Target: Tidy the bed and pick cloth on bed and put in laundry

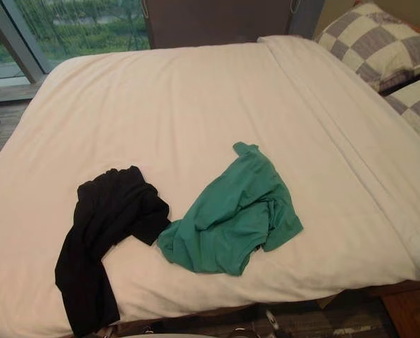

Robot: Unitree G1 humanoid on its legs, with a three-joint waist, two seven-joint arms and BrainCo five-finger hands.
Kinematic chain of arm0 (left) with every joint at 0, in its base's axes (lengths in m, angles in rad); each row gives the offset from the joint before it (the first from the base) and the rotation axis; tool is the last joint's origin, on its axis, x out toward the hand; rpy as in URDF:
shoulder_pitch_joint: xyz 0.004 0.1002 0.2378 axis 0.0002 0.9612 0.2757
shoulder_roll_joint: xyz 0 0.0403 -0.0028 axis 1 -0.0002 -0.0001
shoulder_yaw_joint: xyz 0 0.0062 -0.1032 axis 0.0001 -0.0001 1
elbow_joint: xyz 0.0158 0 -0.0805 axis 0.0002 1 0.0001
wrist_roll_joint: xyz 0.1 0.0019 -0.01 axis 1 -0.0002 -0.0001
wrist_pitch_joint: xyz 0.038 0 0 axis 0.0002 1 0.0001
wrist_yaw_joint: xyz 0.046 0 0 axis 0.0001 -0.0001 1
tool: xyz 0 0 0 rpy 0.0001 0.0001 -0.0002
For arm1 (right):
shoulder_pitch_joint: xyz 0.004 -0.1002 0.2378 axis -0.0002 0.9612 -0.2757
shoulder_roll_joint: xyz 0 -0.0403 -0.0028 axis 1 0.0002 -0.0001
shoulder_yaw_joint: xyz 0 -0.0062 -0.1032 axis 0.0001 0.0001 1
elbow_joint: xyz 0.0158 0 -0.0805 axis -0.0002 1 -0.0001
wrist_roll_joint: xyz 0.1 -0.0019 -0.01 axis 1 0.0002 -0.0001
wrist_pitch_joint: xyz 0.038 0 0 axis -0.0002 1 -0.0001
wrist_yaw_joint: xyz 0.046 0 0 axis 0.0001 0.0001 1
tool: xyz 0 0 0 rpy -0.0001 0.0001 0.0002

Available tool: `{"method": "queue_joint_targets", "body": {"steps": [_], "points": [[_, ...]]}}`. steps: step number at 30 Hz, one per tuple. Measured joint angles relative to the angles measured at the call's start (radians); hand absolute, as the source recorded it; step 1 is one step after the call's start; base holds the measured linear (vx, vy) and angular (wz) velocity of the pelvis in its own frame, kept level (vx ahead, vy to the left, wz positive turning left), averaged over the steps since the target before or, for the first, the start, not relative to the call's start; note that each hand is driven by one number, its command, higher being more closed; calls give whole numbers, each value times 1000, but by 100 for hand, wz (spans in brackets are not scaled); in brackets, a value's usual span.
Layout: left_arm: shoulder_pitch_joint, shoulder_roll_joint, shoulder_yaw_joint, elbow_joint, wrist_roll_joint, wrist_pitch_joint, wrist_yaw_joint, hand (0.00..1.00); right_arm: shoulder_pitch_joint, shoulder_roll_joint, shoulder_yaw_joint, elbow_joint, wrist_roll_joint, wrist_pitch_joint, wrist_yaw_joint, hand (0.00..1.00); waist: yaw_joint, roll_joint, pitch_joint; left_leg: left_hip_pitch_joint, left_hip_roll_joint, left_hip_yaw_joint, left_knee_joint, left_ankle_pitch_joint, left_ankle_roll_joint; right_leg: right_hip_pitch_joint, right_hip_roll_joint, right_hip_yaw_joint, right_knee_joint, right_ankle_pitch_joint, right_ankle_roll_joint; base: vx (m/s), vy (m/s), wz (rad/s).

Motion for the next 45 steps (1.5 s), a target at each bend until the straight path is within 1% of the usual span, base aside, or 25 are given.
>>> {"method": "queue_joint_targets", "body": {"steps": [2,4,6,8,9,11,13,15,19,21,23,25,26,28,29,30,33,34,35,36,37,38,42,44,45], "points": [[-38,25,31,-10,79,-1,8,0,-1,-10,-109,-19,18,-26,-69,0,0,3,-7,3,9,16,-1,0,0,19,14,4,-39,31,-11,70,10,-15],[-57,57,30,-34,105,9,-2,0,-4,-17,-164,-55,15,-52,-107,0,1,3,-8,12,16,32,-2,0,0,24,23,14,-57,46,-17,4,11,-25],[-38,85,28,-40,165,21,-42,0,-5,-42,-199,-103,1,-68,-130,0,-4,2,-9,16,21,48,-6,-2,-3,22,27,18,-61,50,-18,-50,11,-18],[-41,107,-4,-77,221,22,-138,0,-5,-89,-254,-185,-86,-91,-173,0,-1,2,-10,10,27,57,-7,-9,-10,14,33,26,-61,51,-16,-85,12,-4],[-41,116,-18,-77,223,21,-157,0,-6,-98,-263,-205,-103,-93,-179,0,-1,2,-10,11,28,58,-7,-9,-10,13,34,27,-61,52,-15,-112,14,-4],[-32,156,-65,-78,221,17,-251,0,-10,-144,-293,-297,-203,-115,-196,0,9,4,-15,12,39,78,-7,-21,-15,4,44,36,-68,46,-28,-126,14,-13],[-17,163,-92,-101,204,7,-291,0,-10,-164,-304,-335,-250,-122,-208,0,14,5,-17,8,46,85,-7,-20,-16,-8,51,45,-66,45,-32,-66,-8,-10],[33,164,-139,-159,188,-30,-311,0,-11,-181,-342,-391,-313,-127,-215,0,23,3,-21,0,56,104,-6,-18,-19,-22,61,61,-64,42,-45,-19,-21,-9],[58,164,-183,-167,155,-70,-304,0,-16,-205,-386,-411,-379,-129,-212,0,22,0,-23,-2,56,104,-6,-23,-25,-23,63,68,-59,32,-60,76,-6,1],[92,164,-217,-176,107,-103,-306,0,-18,-205,-388,-414,-431,-129,-213,0,24,0,-28,-2,54,103,0,-19,-27,-23,63,75,-52,35,-54,187,-13,-4],[119,164,-229,-201,107,-105,-298,0,-18,-206,-390,-415,-455,-129,-213,0,25,-1,-34,-3,53,100,0,-19,-28,-22,63,87,-51,35,-55,155,-4,8],[124,164,-245,-202,127,-108,-250,0,-25,-207,-398,-415,-460,-129,-213,0,26,2,-46,-3,53,98,0,-19,-28,-21,63,89,-44,35,-56,147,1,14],[127,162,-249,-201,155,-103,-186,0,-42,-210,-408,-415,-485,-128,-212,0,25,8,-63,1,53,96,0,-19,-27,-20,63,99,-31,35,-56,90,7,8],[133,157,-243,-195,171,-94,-173,0,-55,-218,-407,-415,-495,-127,-208,0,25,16,-70,9,53,97,0,-20,-26,-19,63,117,-19,36,-56,93,12,5],[131,148,-212,-182,197,-71,-169,0,-56,-232,-408,-414,-495,-125,-204,0,25,25,-79,13,53,95,0,-23,-24,-16,63,120,-13,36,-56,65,11,6],[126,146,-195,-168,212,-64,-166,0,-56,-238,-408,-414,-495,-124,-202,0,24,29,-84,13,53,92,0,-23,-24,-15,62,120,-11,36,-56,64,2,9],[90,142,-51,-73,228,-37,-134,0,-56,-255,-415,-408,-495,-121,-187,0,19,41,-103,19,54,77,0,-23,-23,-5,62,120,-9,36,-56,28,-17,7],[82,136,-3,-67,226,-15,-110,0,-57,-259,-416,-405,-495,-121,-182,0,17,44,-104,24,54,77,0,-24,-23,-1,62,120,-9,36,-56,0,0,0],[76,124,72,-65,223,28,-82,0,-57,-264,-416,-400,-495,-121,-176,0,18,45,-104,27,53,75,0,-24,-23,6,61,116,-13,36,-56,0,0,0],[75,120,93,-62,219,41,-75,0,-57,-264,-416,-400,-495,-121,-176,0,16,47,-105,27,52,74,0,-24,-23,9,61,112,-17,36,-56,-48,-17,2],[72,114,143,-48,201,68,-66,0,-58,-264,-421,-400,-495,-121,-175,0,8,50,-110,21,52,74,-1,-31,-24,13,61,111,-25,36,-55,-72,-15,3],[73,109,220,-10,161,119,-54,0,-65,-264,-429,-388,-495,-118,-175,0,2,54,-117,14,47,72,-6,-36,-25,16,59,105,-44,35,-55,-93,-15,1],[86,86,351,41,48,202,-12,0,-69,-264,-480,-328,-494,-110,-176,0,-6,45,-117,-11,40,48,-6,-25,-23,23,52,71,-75,34,-45,-75,-25,14],[99,73,362,42,4,199,1,0,-70,-263,-484,-311,-494,-107,-178,0,-7,37,-121,-11,40,37,-7,-21,-24,34,52,59,-83,30,-38,-55,-31,21],[99,75,372,42,-38,171,12,0,-78,-263,-484,-295,-494,-100,-178,0,-8,29,-126,-14,41,28,-7,-16,-26,35,53,51,-88,26,-33,-58,-33,19]]}}
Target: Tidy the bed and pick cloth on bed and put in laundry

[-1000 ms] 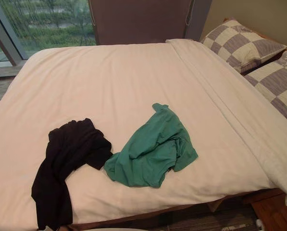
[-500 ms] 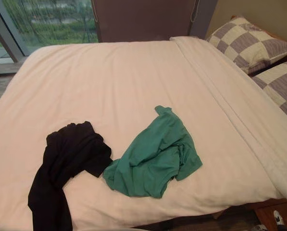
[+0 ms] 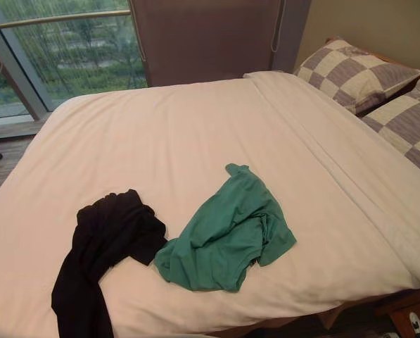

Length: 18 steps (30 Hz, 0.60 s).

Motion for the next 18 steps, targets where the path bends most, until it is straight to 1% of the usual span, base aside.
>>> {"method": "queue_joint_targets", "body": {"steps": [1,2,4,5,6,7,8,9,10,11,12,13,14,15,16,17,18], "points": [[-3,4,5,-1,-15,-15,0,0,-3,0,0,4,0,3,0,0,0,-2,-1,-2,2,-4,0,2,-1,1,2,-4,-2,0,0,-59,-46,27],[-19,36,5,-12,-65,-70,-4,0,-12,0,9,6,0,10,-1,0,-1,-6,-1,-10,7,-9,0,10,-2,6,6,-21,-5,0,0,-39,-49,24],[-30,81,3,-49,-86,-116,-5,0,-19,0,24,6,1,10,-3,0,3,-10,-1,-11,11,-14,0,13,-3,8,9,-25,-5,0,0,-18,-34,14],[-35,124,1,-104,-88,-167,-5,0,-20,1,42,6,1,11,-4,0,4,-13,-2,-10,12,-16,0,14,-4,11,11,-28,-5,-1,-1,4,-18,7],[-45,184,-19,-191,-65,-227,-3,0,-19,4,70,0,2,14,-9,0,6,-17,0,-10,12,-19,0,14,-4,13,11,-32,-4,-2,-2,8,-19,6],[-48,204,-34,-227,-53,-245,-2,0,-17,7,81,-6,2,16,-9,0,7,-19,1,-10,12,-19,0,14,-4,13,11,-32,-4,-2,-2,13,-7,4],[-58,254,-49,-310,-4,-281,8,0,-14,24,100,-37,3,26,-12,0,7,-24,0,-11,13,-19,0,14,-4,13,11,-31,-4,-2,-2,0,0,0],[-74,301,-69,-386,37,-307,21,0,-10,43,124,-71,3,32,-14,0,7,-28,-2,-10,12,-18,0,14,-4,12,11,-31,-3,-1,-3,0,0,0],[-101,357,-87,-464,97,-334,35,0,-3,61,156,-110,2,43,-15,0,6,-36,-3,-10,12,-16,0,13,-4,12,11,-28,-1,-1,-3,44,3,-8],[-147,424,-121,-535,144,-362,34,0,6,73,198,-153,1,58,-15,0,7,-42,-2,-7,12,-8,0,12,-3,11,11,-20,7,-1,-4,48,6,-10],[-169,449,-129,-563,158,-371,28,0,7,71,216,-164,0,61,-14,0,5,-45,0,-6,12,-5,0,12,-3,10,9,-18,9,-1,-4,49,14,-13],[-209,480,-161,-602,181,-391,-2,0,8,68,227,-181,-1,68,-11,0,3,-49,-1,-5,10,-2,0,12,-3,5,8,-8,13,-1,-5,44,26,-18],[-257,504,-210,-639,212,-417,-58,0,7,63,232,-202,-9,68,-8,0,2,-52,-2,0,9,7,0,11,-3,-2,8,14,17,2,-9,40,31,-21],[-273,512,-238,-646,222,-425,-84,0,7,58,235,-207,-25,68,-5,0,2,-52,-2,1,8,11,0,11,-4,-6,7,21,20,2,-9,44,33,-25],[-299,518,-288,-661,236,-427,-127,0,8,49,242,-216,-43,68,3,0,-3,-52,-2,6,6,15,1,11,-4,-10,6,34,21,2,-9,49,20,-18],[-330,519,-361,-666,270,-427,-165,0,13,26,263,-217,-65,67,14,0,-11,-49,-1,8,5,19,1,10,-4,-14,5,35,23,2,-9,50,14,-15],[-343,519,-391,-662,292,-422,-172,0,13,16,271,-217,-74,65,23,0,-15,-47,1,8,4,20,1,10,-4,-16,5,36,22,2,-9,42,-1,-13]]}}
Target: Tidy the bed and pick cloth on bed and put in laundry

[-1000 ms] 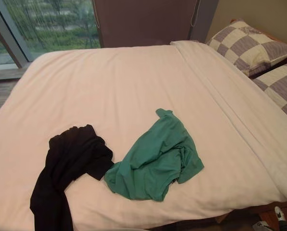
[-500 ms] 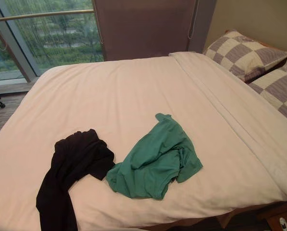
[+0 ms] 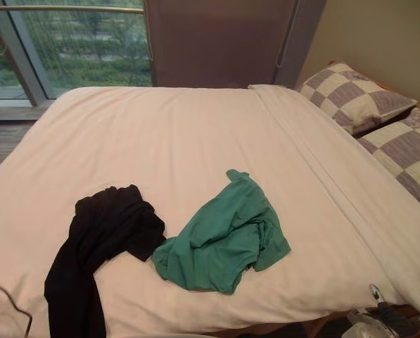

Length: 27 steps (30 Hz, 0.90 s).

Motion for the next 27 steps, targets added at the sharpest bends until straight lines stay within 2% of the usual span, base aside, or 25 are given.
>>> {"method": "queue_joint_targets", "body": {"steps": [2,3,4,5,6,8,11,14,15,19,20,24,27], "points": [[-50,-3,-114,57,114,50,-9,0,-1,-47,40,0,-43,-16,53,0,-29,15,10,0,0,1,2,0,1,-6,1,7,-1,0,0,18,-12,-13],[-60,-5,-138,76,137,60,-9,0,-2,-58,52,0,-49,-22,65,0,-35,17,11,1,0,2,2,0,1,-6,2,12,-2,0,0,5,-11,-14],[-78,-16,-178,118,192,80,-9,0,-1,-80,75,0,-66,-37,98,0,-44,19,13,2,0,3,2,0,1,-10,2,22,-3,0,0,0,-5,-21],[-89,-35,-217,163,253,101,-16,0,-2,-102,108,0,-87,-63,141,0,-49,31,21,0,0,3,3,0,1,-20,3,31,-4,0,0,0,-6,-21],[-91,-46,-230,176,267,109,-19,0,-2,-111,123,0,-95,-70,158,0,-52,36,25,-1,0,3,4,1,1,-22,4,34,-4,0,0,3,-7,-16],[-88,-102,-284,243,344,133,-42,0,-2,-134,193,0,-159,-104,243,0,-65,47,41,-1,1,1,4,1,2,-25,6,37,-4,0,0,5,-14,-5],[-63,-148,-349,279,414,155,-76,0,-2,-135,241,-15,-213,-142,303,0,-68,42,57,-2,3,0,5,1,2,-32,8,39,-7,0,0,2,-1,-2],[-6,-202,-387,315,490,157,-101,0,1,-135,273,-50,-244,-167,339,0,-69,29,69,-6,3,0,5,1,2,-42,8,49,-7,0,-1,31,-2,-7],[20,-228,-391,313,531,137,-95,0,9,-134,278,-65,-251,-179,348,0,-71,25,72,-6,2,0,5,1,2,-41,9,50,-8,2,-3,43,-2,-2],[63,-240,-390,317,614,112,-102,0,10,-134,310,-121,-263,-178,375,0,-71,33,72,-7,3,-1,6,1,2,-37,10,51,-9,9,-15,31,-1,0],[79,-245,-390,316,668,99,-113,100,7,-135,324,-140,-262,-166,386,0,-71,41,73,-13,8,-3,6,2,3,-40,16,51,-9,21,-31,37,-1,1],[87,-262,-393,309,791,72,-105,100,-7,-137,387,-196,-260,-134,404,0,-66,63,94,-39,22,4,6,2,3,-81,30,60,-5,56,-45,-14,12,-5],[30,-235,-392,304,802,77,-95,100,-64,-132,480,-287,-261,-116,384,0,-55,68,136,-116,22,11,6,15,16,-170,31,96,10,76,-31,-100,17,-15]]}}
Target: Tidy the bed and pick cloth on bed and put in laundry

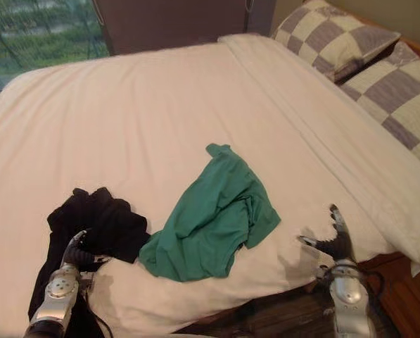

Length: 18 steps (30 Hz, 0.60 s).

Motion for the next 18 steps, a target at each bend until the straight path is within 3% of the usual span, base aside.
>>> {"method": "queue_joint_targets", "body": {"steps": [2,7,15,18], "points": [[-45,27,0,-1,-2,28,-3,100,-46,0,36,-47,-11,3,-32,0,22,-6,34,-26,-1,16,0,12,3,-37,0,15,-2,11,14,-122,5,-20],[-52,51,-1,-15,-31,45,-8,100,-120,-2,97,-143,-26,38,-96,0,29,-7,68,-76,6,15,-1,33,3,-77,7,27,-12,9,18,-87,-26,-5],[-116,82,-24,-54,-191,66,-66,100,-292,-7,235,-116,-59,179,-149,0,61,-14,102,-164,24,-43,-1,71,3,-126,25,-4,-18,10,24,-16,-37,16],[-130,86,-26,-98,-226,98,-109,100,-352,-16,279,-60,-60,215,-155,0,82,-17,108,-182,24,-60,0,78,3,-141,25,-15,-14,10,24,5,-15,14]]}}
